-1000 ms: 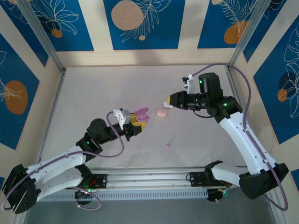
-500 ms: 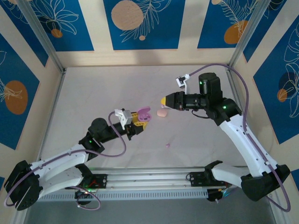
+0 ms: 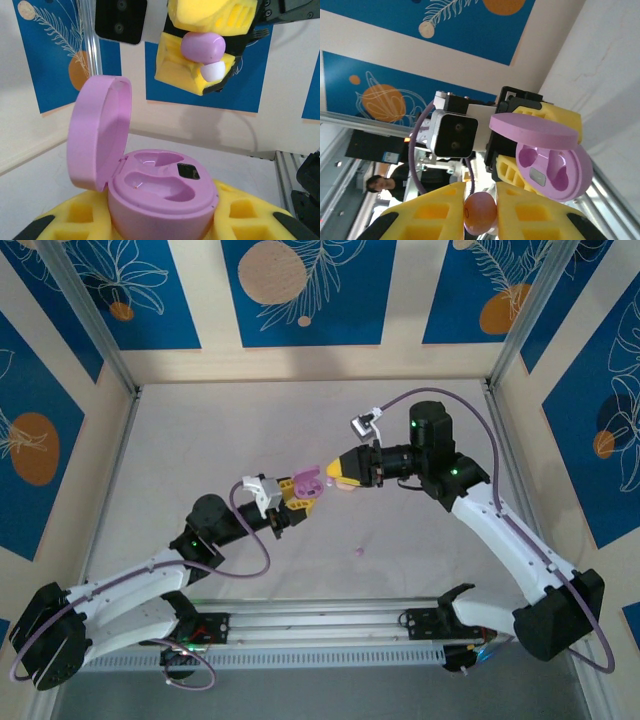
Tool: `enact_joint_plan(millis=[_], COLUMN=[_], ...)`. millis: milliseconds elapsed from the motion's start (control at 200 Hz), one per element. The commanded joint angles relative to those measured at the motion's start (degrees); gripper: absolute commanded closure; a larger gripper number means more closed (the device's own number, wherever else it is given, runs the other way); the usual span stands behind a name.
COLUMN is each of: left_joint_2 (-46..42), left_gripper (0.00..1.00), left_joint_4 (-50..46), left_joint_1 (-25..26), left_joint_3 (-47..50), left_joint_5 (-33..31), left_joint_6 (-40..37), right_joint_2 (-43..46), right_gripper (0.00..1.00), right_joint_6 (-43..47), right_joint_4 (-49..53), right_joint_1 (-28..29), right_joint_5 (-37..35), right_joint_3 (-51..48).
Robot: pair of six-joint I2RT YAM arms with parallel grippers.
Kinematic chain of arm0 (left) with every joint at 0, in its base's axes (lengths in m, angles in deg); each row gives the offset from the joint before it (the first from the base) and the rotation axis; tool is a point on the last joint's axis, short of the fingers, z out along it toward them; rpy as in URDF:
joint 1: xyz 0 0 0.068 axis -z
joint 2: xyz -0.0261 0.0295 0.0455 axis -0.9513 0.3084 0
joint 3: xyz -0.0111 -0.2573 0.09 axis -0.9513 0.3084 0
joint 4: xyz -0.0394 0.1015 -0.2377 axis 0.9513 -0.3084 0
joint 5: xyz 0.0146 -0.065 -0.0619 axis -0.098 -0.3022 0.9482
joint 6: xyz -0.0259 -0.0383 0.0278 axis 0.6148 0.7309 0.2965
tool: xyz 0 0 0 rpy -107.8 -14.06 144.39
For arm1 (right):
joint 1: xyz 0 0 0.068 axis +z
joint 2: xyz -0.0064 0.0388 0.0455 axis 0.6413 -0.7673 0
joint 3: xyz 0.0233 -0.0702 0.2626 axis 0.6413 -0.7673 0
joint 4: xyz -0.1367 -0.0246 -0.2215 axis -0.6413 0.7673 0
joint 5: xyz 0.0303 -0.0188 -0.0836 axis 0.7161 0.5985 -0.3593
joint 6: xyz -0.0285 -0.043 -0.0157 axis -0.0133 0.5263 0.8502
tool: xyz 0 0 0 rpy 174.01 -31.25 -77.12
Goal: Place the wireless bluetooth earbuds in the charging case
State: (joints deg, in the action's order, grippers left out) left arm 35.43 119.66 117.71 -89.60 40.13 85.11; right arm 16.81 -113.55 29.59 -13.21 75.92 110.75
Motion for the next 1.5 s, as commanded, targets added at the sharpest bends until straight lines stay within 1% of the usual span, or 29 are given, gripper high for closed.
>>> enact_joint_plan(millis=[0, 305, 410, 550, 750, 955, 1221, 1341, 1496], left_joint_2=[-1.6, -2.7, -2.6, -3.0, -3.1, -2.9, -1.9, -1.7, 0.1], left_gripper=[0.73, 0.73, 0.73, 0.73, 0.73, 0.74, 0.74, 0.74, 0.74], left_joint_4=[3.8, 3.6, 3.6, 3.3, 1.4, 0.4, 0.9, 0.6, 3.0], left_joint_1=[0.6, 0.6, 0.6, 0.6, 0.6, 0.6, 0.6, 0.6, 0.6], left_joint_3=[0.9, 1.1, 1.1, 1.1, 0.3, -0.4, -1.2, -1.1, -0.8], left_joint_5=[-0.5, -1.0, -1.3, -2.0, -2.6, -3.7, -4.5, -4.8, -4.7], left_joint_6=[-1.5, -2.7, -2.6, -2.3, -1.8, -1.2, -1.7, -1.7, -0.7], right_joint_2=[-0.1, -2.2, -2.7, -2.3, -0.1, 0.4, 0.8, 0.8, -0.7], right_gripper=[0.79, 0.79, 0.79, 0.79, 0.79, 0.79, 0.79, 0.80, 0.79], right_joint_6=[-6.8, -11.9, -11.9, -7.4, -1.7, 5.1, 7.9, 8.1, 8.8], right_joint_4=[-6.8, -6.8, -7.0, -2.2, 1.1, 10.3, 17.2, 17.5, 17.4], right_joint_1=[0.6, 2.4, 3.4, 4.1, 4.2, 4.3, 5.0, 6.0, 8.7], right_joint_5=[3.6, -0.7, -1.5, -3.7, -6.1, -7.2, -8.7, -9.1, -11.7], right_joint_3=[-0.1, -1.1, -0.9, 0.4, 0.7, 6.1, 11.7, 13.1, 14.7])
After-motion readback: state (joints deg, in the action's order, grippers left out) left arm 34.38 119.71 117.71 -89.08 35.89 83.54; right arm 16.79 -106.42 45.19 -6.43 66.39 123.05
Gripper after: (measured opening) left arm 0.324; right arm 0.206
